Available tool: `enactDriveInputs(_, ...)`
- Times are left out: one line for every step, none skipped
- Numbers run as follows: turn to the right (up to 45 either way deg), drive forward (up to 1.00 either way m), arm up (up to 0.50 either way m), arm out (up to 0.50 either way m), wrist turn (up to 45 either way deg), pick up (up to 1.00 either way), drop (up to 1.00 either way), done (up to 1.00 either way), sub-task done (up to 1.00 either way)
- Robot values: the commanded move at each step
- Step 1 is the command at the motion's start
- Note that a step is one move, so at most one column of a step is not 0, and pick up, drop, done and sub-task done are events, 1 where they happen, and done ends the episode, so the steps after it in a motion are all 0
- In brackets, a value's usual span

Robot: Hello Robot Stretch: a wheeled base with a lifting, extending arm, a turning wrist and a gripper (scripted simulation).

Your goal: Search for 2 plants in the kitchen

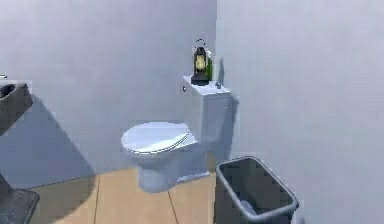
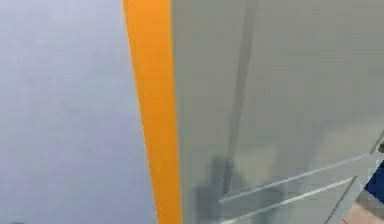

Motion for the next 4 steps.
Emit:
enactDriveInputs(-45.0,0.0,0.0,0.0,0.0,0.0,0.0,0.0,0.0)
enactDriveInputs(-27.0,0.0,0.0,0.0,0.0,0.0,0.0,0.0,0.0)
enactDriveInputs(0.0,0.85,0.0,0.0,0.0,0.0,0.0,0.0,0.0)
enactDriveInputs(-30.0,0.0,0.0,0.0,0.0,0.0,0.0,0.0,0.0)
